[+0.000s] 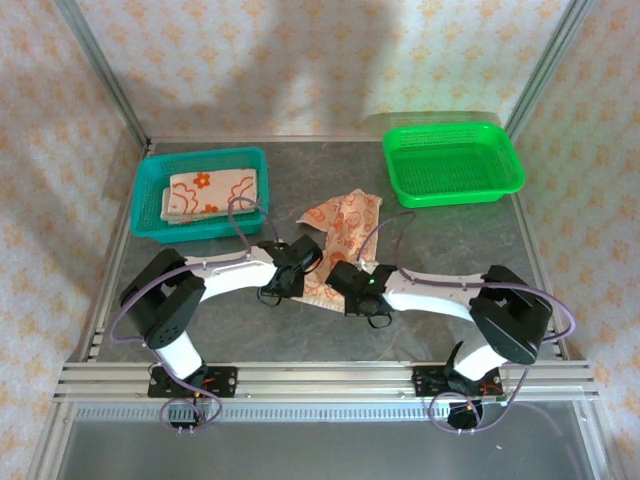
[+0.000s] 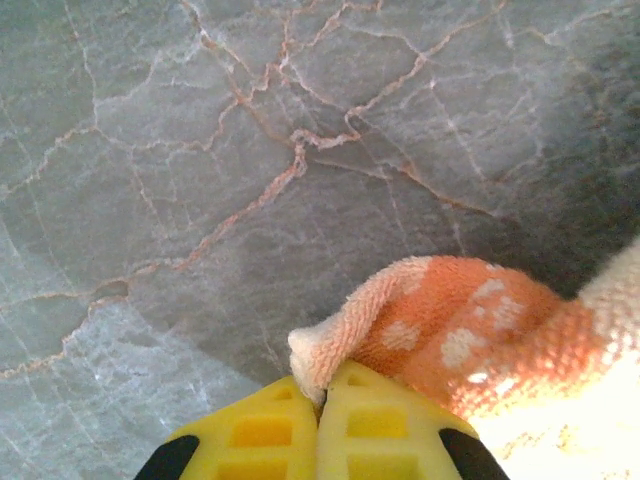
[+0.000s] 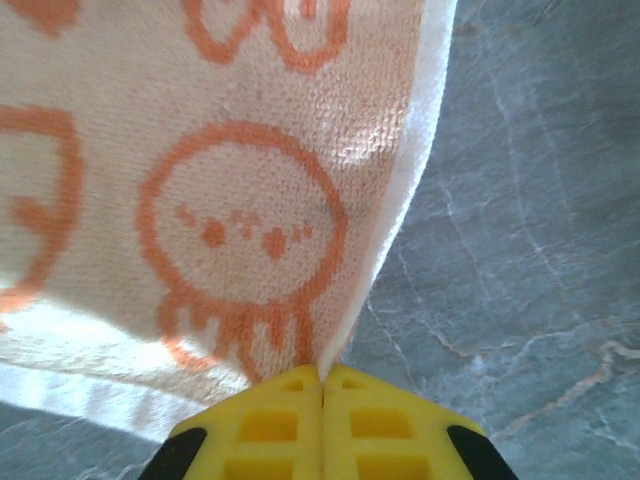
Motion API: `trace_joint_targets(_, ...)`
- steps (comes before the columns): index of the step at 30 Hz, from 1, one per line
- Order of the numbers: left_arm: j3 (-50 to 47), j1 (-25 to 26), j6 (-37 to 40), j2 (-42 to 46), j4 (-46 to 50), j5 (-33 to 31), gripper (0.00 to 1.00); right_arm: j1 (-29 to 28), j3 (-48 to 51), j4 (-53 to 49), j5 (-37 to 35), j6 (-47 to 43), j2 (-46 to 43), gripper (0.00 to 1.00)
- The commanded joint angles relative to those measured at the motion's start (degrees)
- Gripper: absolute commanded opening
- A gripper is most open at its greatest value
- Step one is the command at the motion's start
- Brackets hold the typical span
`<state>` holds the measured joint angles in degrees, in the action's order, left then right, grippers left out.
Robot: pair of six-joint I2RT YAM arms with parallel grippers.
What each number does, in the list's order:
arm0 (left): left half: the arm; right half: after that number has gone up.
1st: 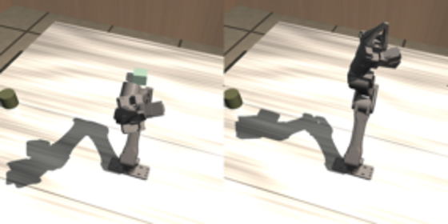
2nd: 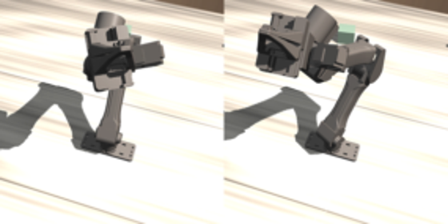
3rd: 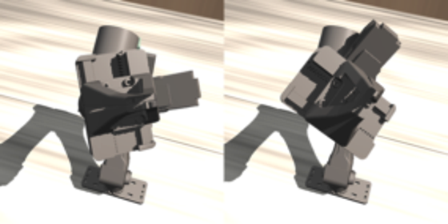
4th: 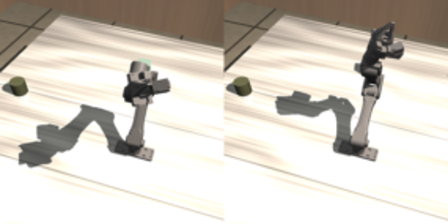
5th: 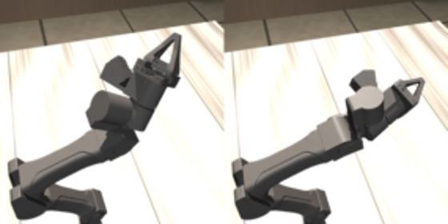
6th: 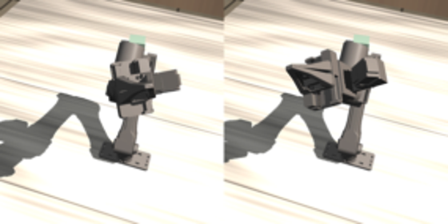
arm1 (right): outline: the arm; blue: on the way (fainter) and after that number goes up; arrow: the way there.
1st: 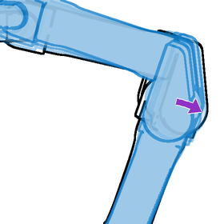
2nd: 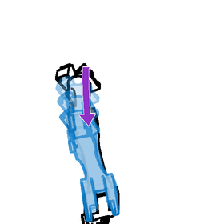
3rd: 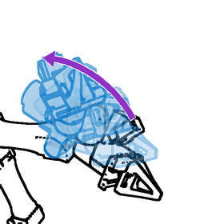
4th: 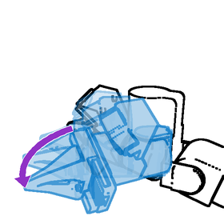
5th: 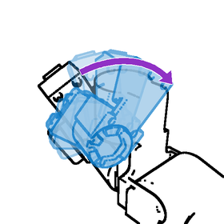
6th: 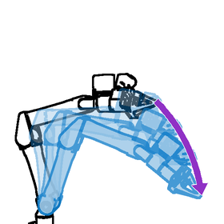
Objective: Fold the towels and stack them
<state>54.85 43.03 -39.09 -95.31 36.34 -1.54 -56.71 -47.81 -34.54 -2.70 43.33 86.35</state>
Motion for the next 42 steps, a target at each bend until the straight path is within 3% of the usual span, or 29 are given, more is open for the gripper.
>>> trace_joint_targets(1, 3.1, 0.3, -2.0, 5.4, 5.0, -1.6, 0.00, -0.3, -5.9, -5.6, -7.0, -2.4, -5.2, 0.00)
trace_joint_targets(11, 26.3, 0.1, 0.0, 13.8, 16.3, -12.5, 0.00, 3.4, -25.7, -12.3, -18.4, -14.7, -9.6, 0.00)
trace_joint_targets(16, 41.9, -1.0, 3.2, 10.5, 20.3, -18.2, 0.00, 7.5, -34.7, -8.1, -19.8, -23.5, -9.1, 0.00)
trace_joint_targets(25, 67.7, -6.1, 10.4, -0.7, 24.8, -19.6, 0.00, 15.3, -52.4, -2.4, -16.4, -33.6, -1.0, 0.00)
trace_joint_targets(32, 77.6, -6.9, 13.8, -3.0, 25.1, -20.4, 0.00, 19.2, -60.6, -2.2, -11.3, -34.9, 2.5, 0.00)
trace_joint_targets(42, 80.1, -6.9, 15.5, -0.1, 23.2, -18.6, 0.00, 19.9, -67.8, -2.0, -7.6, -36.9, 4.0, 0.00)
